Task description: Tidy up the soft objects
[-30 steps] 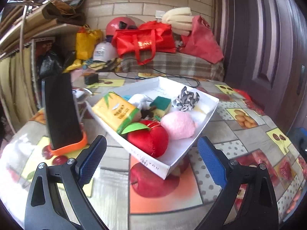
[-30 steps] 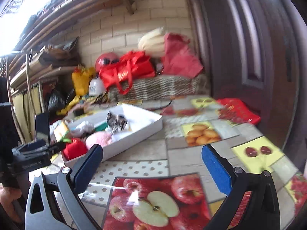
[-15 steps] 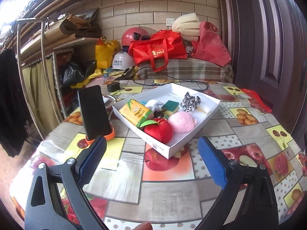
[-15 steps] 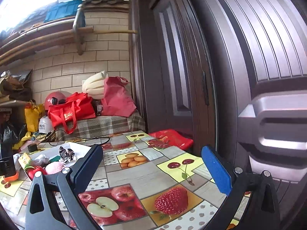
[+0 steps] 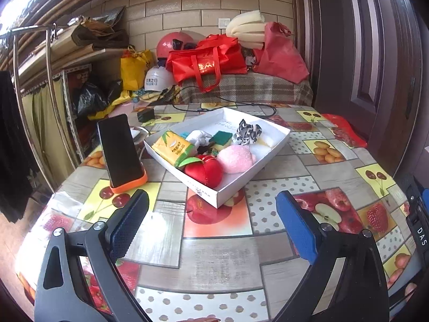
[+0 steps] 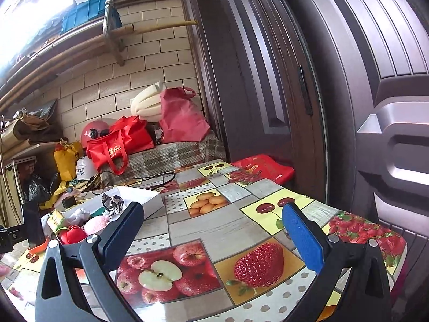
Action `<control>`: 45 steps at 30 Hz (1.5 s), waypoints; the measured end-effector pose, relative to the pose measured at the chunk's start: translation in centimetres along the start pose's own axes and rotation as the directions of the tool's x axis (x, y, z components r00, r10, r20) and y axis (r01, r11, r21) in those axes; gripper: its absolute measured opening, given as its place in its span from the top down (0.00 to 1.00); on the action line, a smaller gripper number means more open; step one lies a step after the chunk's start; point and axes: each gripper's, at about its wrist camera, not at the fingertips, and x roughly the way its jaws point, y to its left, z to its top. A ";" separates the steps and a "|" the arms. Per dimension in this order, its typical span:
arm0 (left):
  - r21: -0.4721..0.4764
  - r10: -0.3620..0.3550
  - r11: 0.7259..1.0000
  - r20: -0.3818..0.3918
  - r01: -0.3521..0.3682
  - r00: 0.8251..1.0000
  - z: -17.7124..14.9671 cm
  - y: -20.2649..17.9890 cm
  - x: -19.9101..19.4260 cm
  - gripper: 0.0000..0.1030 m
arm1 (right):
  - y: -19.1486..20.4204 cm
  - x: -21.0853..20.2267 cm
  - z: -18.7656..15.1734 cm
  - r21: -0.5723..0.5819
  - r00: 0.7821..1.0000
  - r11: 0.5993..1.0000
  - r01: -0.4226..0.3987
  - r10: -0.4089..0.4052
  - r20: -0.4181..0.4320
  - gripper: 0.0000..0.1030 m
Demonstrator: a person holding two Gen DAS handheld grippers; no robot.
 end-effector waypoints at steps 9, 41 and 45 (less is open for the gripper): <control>0.018 -0.005 1.000 0.011 0.004 1.000 0.2 -0.2 -0.4 0.06 | -0.7 0.3 0.1 0.038 1.000 0.999 0.004 -0.004 -0.019 0.00; 0.023 -0.017 1.000 -0.047 0.018 0.999 -0.4 -0.2 1.7 0.06 | -0.6 0.4 0.2 0.023 1.000 1.000 -0.008 0.009 -0.029 0.00; 0.027 -0.025 0.999 -0.059 0.026 0.998 -0.4 -0.5 2.1 0.06 | -0.6 0.4 0.1 0.028 0.999 1.000 -0.007 0.008 -0.034 0.00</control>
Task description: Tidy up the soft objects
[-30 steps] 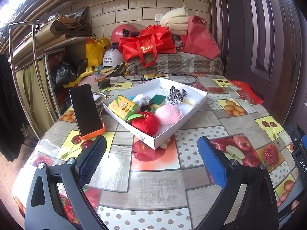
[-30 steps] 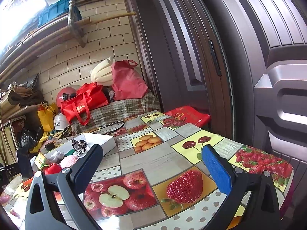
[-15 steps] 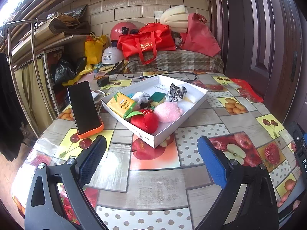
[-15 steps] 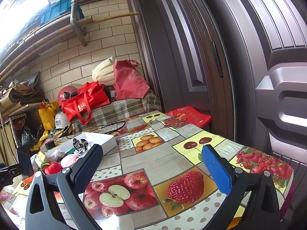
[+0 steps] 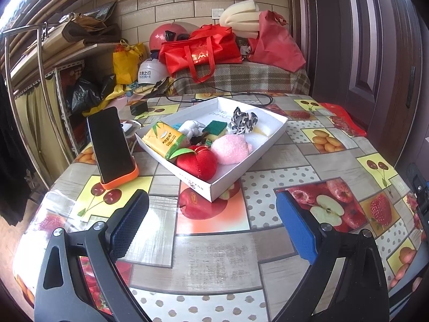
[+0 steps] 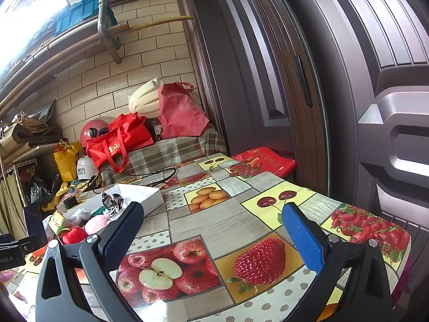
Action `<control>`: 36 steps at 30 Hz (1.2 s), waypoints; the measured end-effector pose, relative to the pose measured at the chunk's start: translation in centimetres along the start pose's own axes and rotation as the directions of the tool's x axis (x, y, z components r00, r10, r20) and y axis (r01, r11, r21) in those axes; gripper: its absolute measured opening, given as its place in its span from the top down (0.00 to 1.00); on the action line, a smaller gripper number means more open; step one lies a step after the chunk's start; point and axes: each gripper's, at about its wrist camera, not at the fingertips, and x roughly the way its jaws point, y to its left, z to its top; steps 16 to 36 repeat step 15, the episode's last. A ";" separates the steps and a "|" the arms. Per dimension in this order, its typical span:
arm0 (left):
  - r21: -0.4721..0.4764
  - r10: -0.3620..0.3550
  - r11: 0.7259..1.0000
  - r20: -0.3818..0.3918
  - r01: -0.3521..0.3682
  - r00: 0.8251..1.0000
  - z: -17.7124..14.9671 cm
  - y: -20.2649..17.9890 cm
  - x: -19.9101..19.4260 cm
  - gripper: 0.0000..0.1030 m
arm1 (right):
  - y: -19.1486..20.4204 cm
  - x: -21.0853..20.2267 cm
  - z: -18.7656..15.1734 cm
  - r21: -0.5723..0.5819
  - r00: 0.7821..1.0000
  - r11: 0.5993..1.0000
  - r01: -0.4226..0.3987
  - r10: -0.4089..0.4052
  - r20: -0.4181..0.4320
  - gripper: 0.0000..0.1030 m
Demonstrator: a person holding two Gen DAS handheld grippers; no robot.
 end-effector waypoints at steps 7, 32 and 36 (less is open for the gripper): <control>0.016 -0.004 1.000 -0.011 0.004 1.000 0.0 -0.4 0.5 0.06 | 0.3 0.1 -0.2 0.007 1.000 1.000 0.003 -0.003 -0.013 0.00; 0.034 -0.014 0.999 -0.016 0.014 1.000 -0.1 -0.9 1.1 0.06 | 0.3 0.1 -0.4 0.013 1.000 1.000 0.001 -0.001 -0.020 0.00; 0.034 -0.014 0.999 -0.016 0.014 1.000 -0.1 -0.9 1.1 0.06 | 0.3 0.1 -0.4 0.013 1.000 1.000 0.001 -0.001 -0.020 0.00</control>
